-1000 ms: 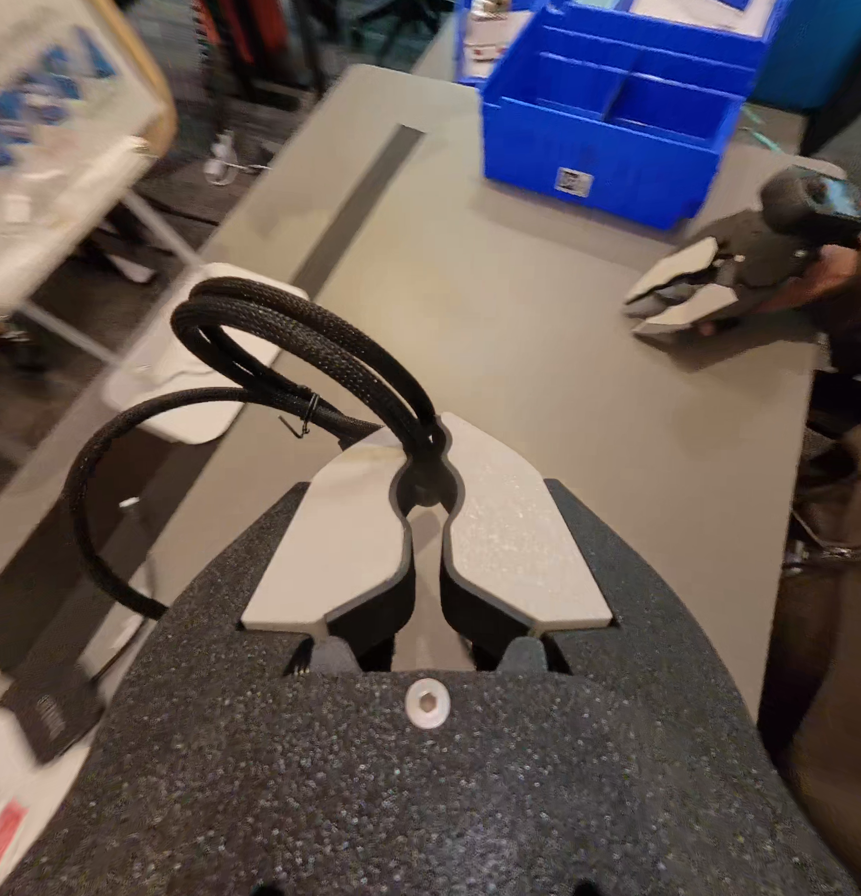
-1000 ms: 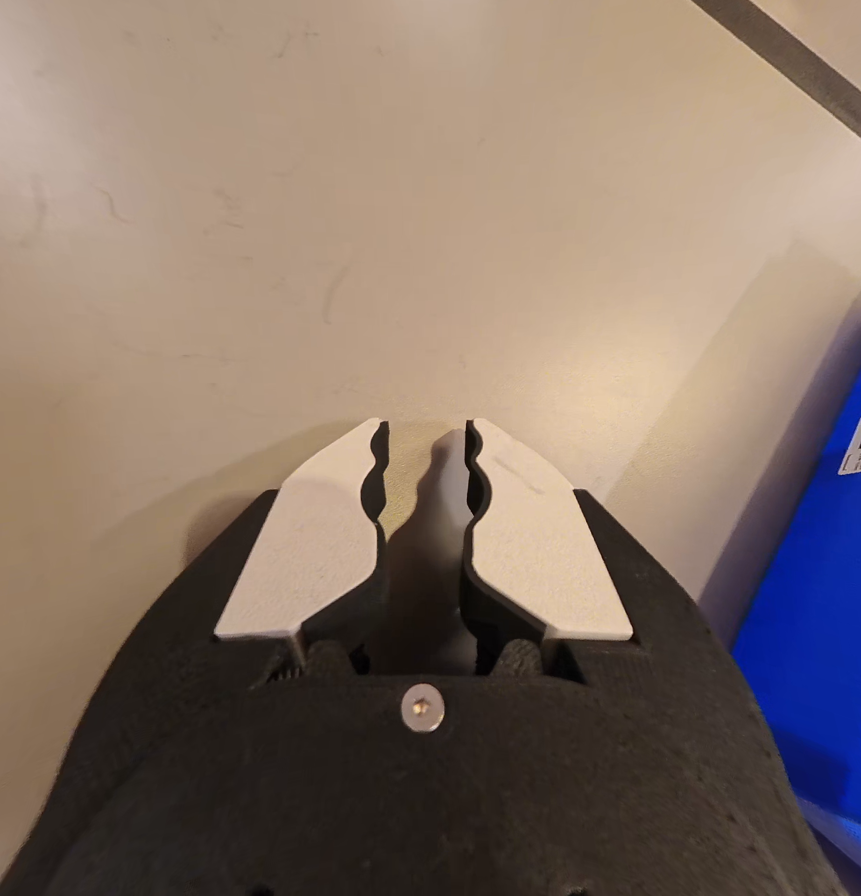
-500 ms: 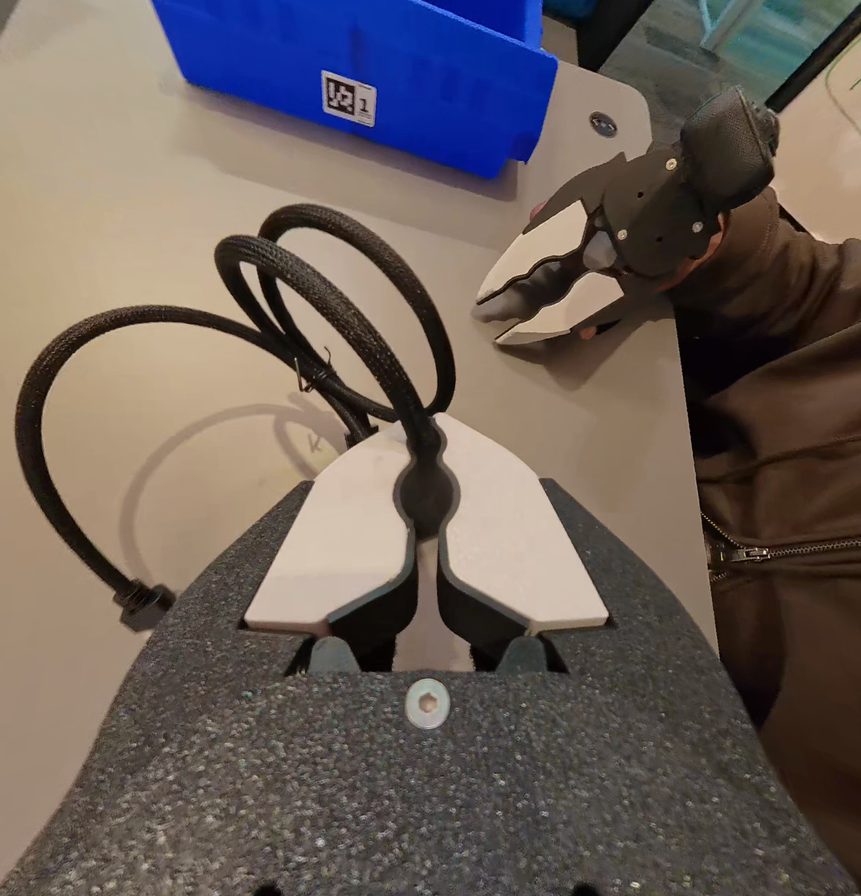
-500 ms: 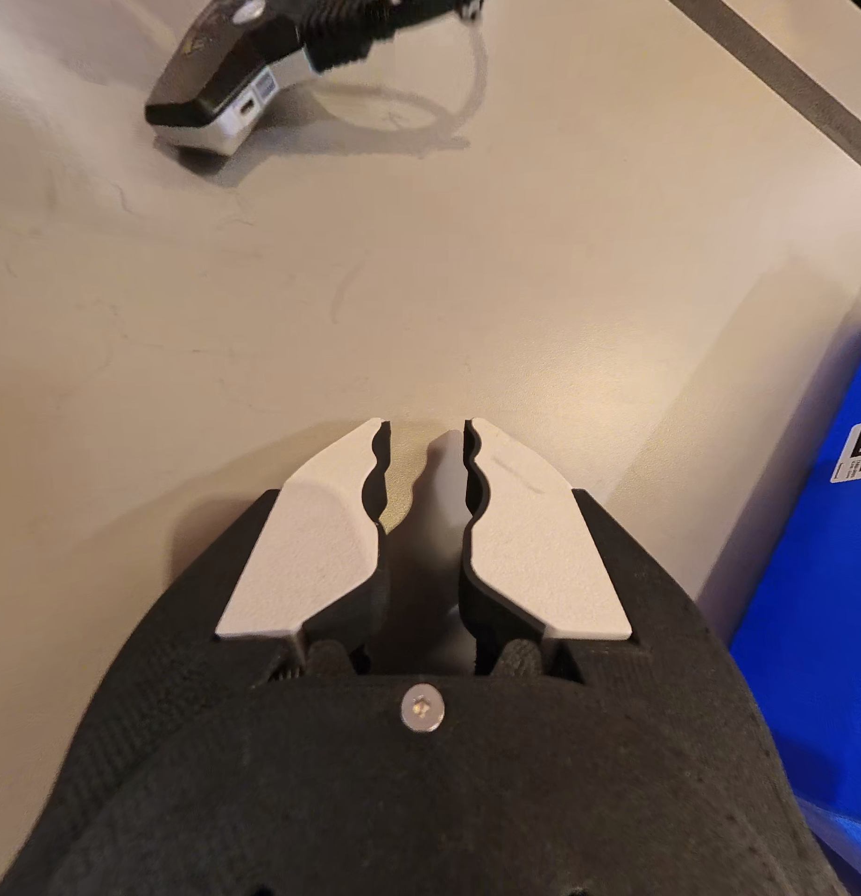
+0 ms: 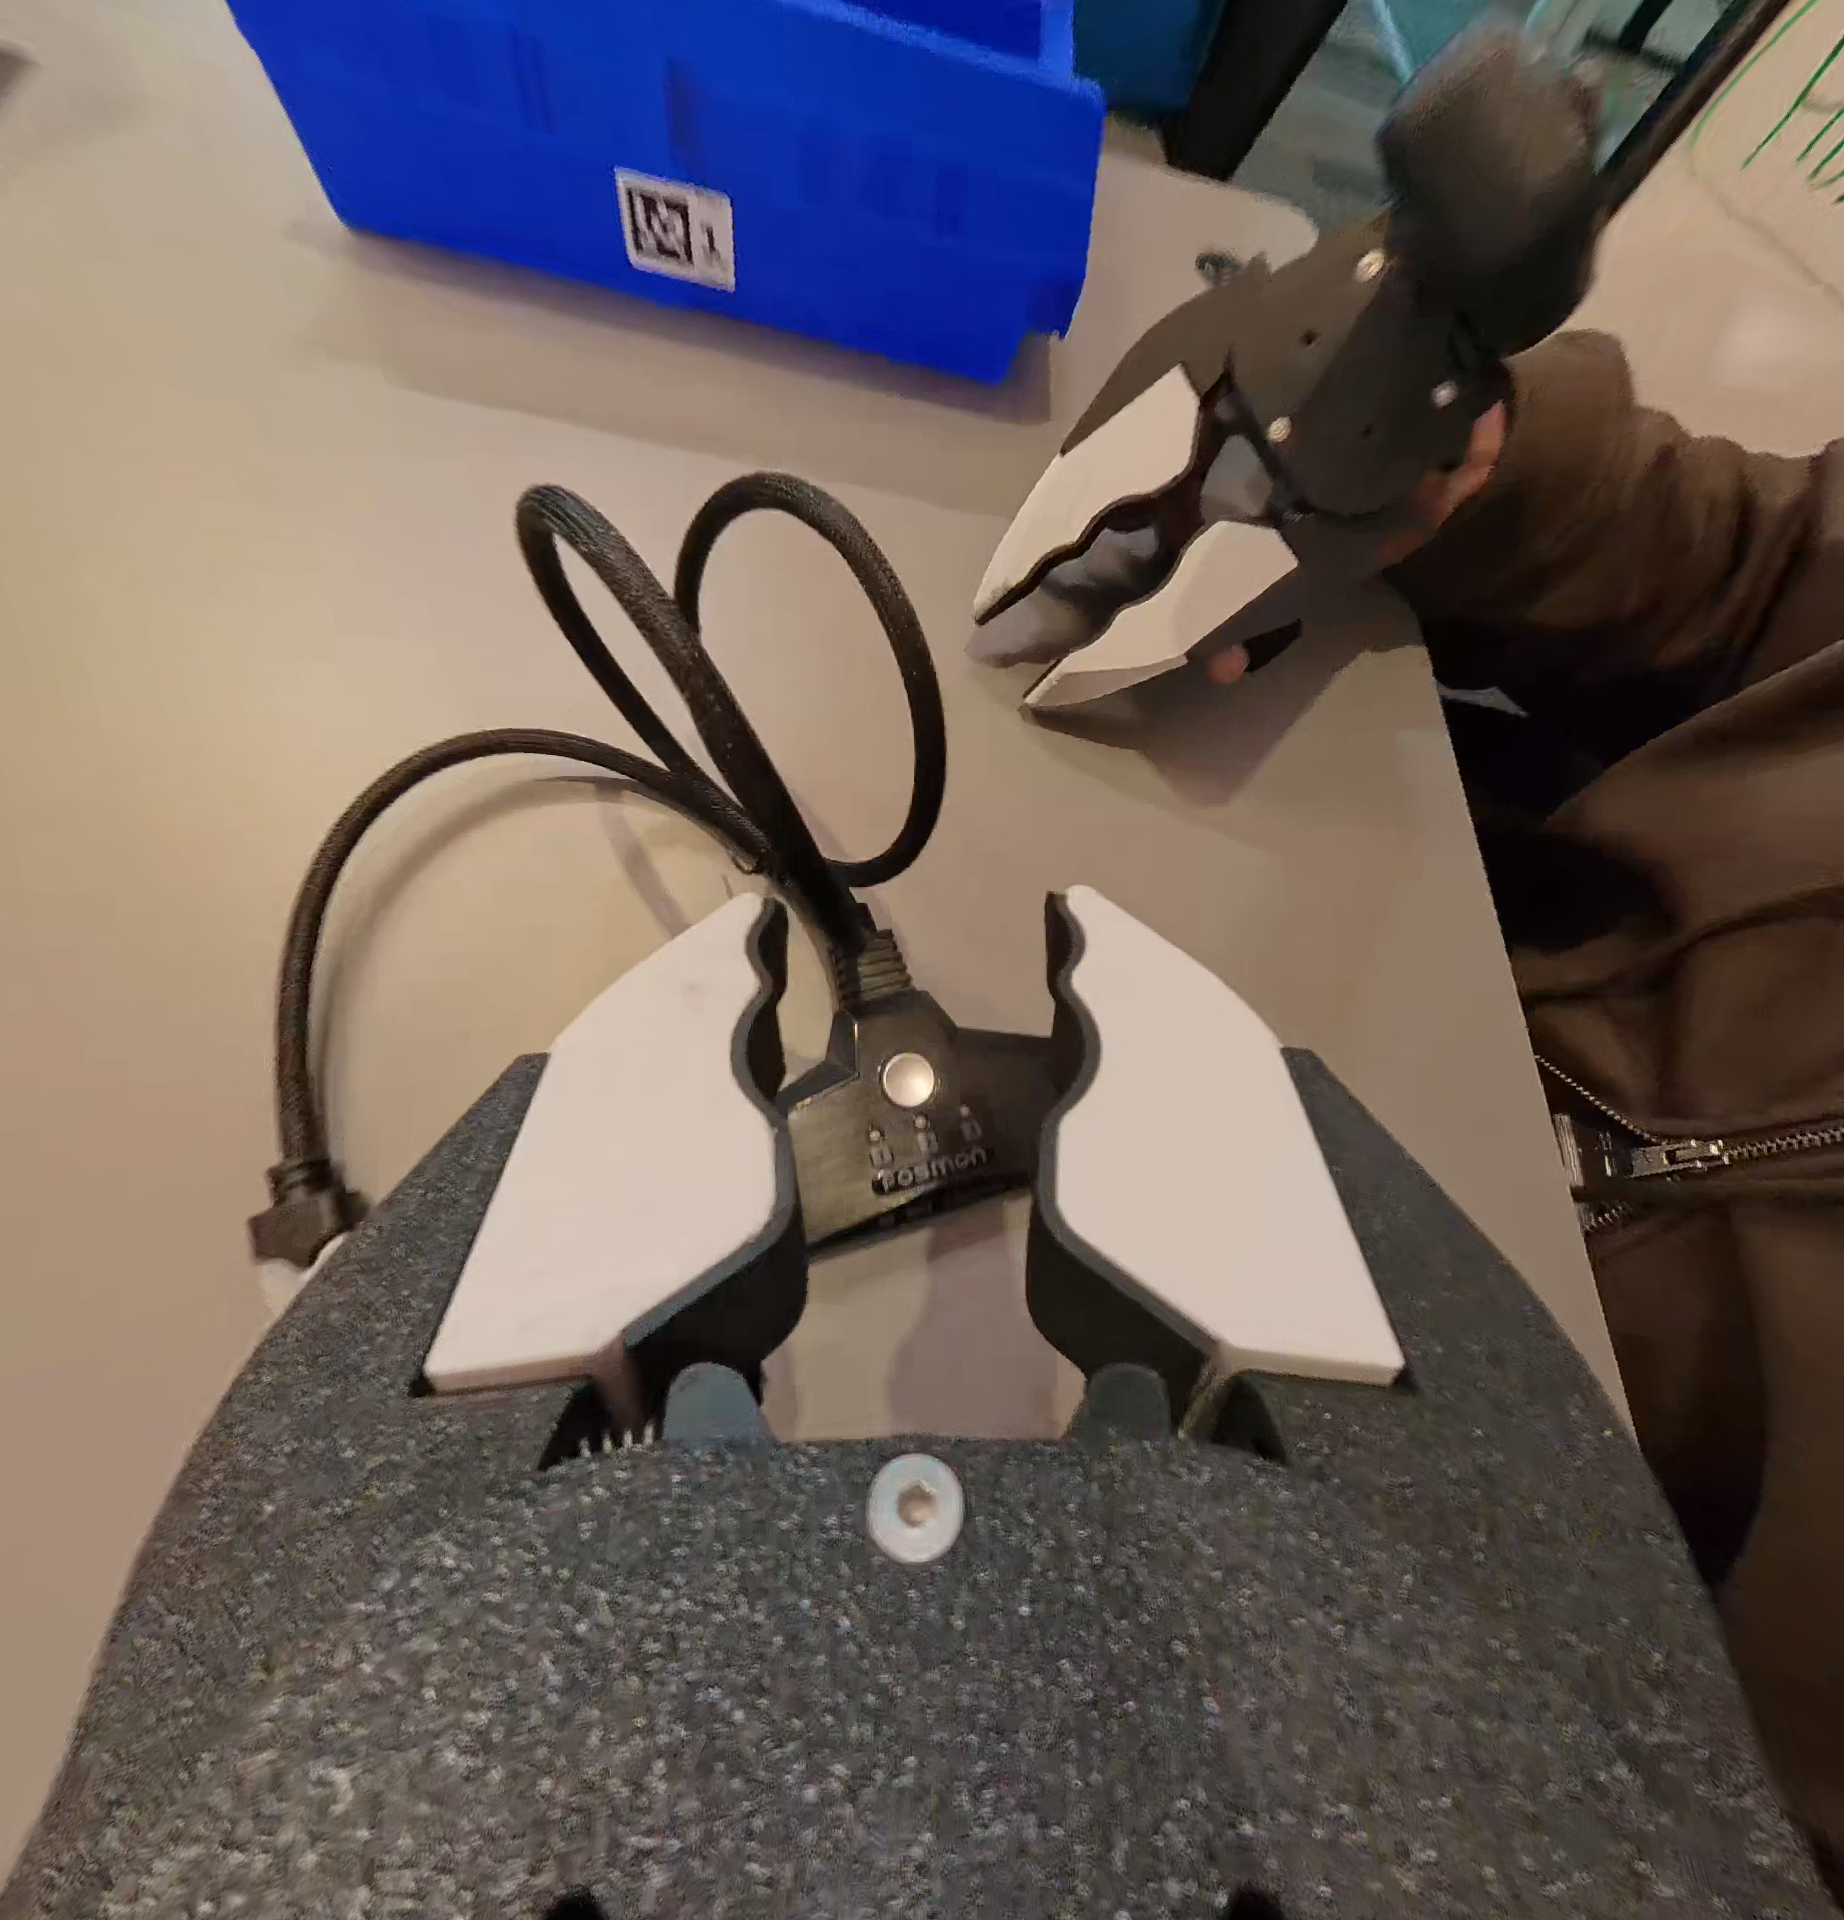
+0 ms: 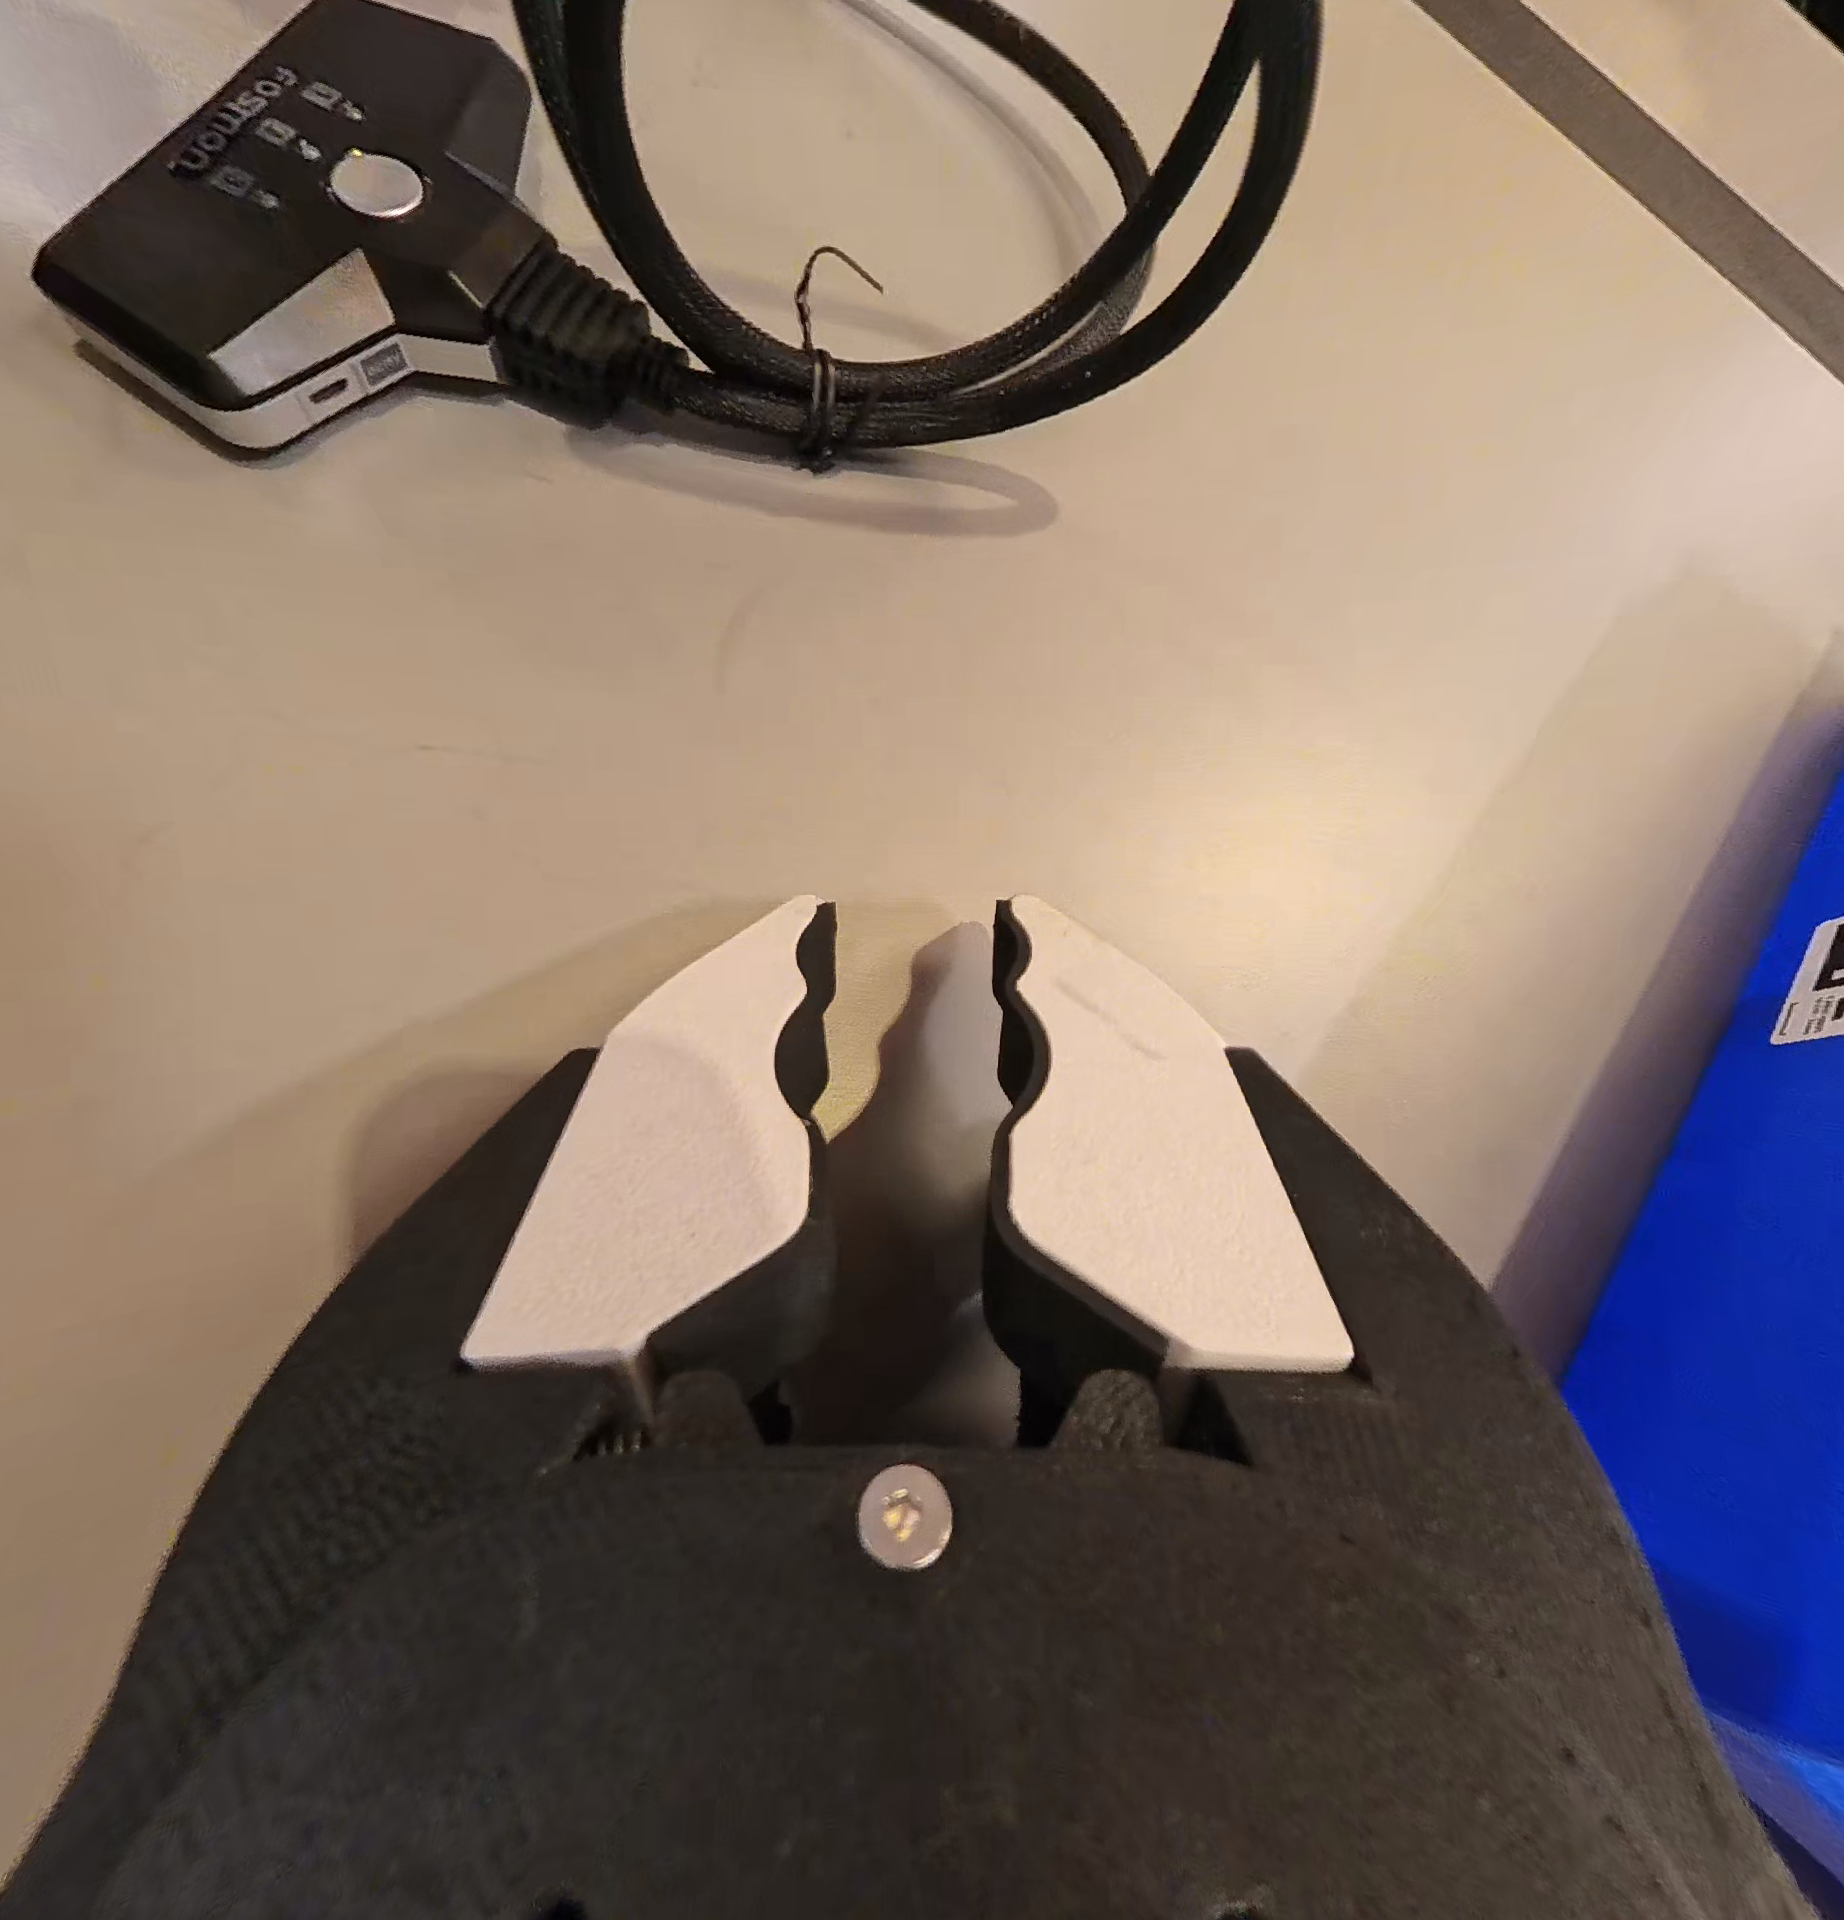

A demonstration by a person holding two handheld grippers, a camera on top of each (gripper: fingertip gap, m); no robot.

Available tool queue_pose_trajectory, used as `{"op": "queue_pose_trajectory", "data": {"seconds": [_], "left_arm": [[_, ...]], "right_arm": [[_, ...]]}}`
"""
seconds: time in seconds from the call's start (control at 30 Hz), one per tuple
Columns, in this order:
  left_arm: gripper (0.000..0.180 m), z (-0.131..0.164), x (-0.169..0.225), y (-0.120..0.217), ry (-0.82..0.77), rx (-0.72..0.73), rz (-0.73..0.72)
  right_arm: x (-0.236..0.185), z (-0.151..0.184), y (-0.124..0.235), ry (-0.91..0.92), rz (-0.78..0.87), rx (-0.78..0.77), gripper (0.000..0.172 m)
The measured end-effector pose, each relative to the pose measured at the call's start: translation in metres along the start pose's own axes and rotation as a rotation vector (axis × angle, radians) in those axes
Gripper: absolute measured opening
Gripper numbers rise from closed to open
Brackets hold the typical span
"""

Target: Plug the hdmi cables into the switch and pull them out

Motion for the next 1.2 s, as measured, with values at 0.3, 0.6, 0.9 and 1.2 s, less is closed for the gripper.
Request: {"op": "queue_pose_trajectory", "data": {"seconds": [0.3, 0.6, 0.9, 1.2], "left_arm": [[0.050, 0.082, -0.029, 0.121, 0.014, 0.043, -0.330], [0.049, 0.139, -0.060, 0.188, 0.187, 0.299, -0.573], [0.025, 0.126, -0.063, 0.193, 0.160, 0.532, -0.604], [0.028, 0.131, -0.075, 0.206, 0.216, 0.640, -0.664]], "right_arm": [[-0.050, -0.030, -0.005, 0.209, -0.118, 0.076, 0.033], [-0.167, -0.143, -0.021, 0.472, -0.372, 0.293, 0.035], [-0.265, -0.176, -0.089, 0.725, -0.525, 0.124, 0.045], [-0.252, -0.177, -0.115, 0.630, -0.389, 0.091, 0.006]]}}
Point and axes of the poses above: each gripper's, where its closed fingertips meet, y back along the fingers, z out of its underside, x = y × z across the jaws, the point moved 3 cm from there along y, back along the fingers, and after that the axes turned 1 degree about -y, right-handed, at the moved point
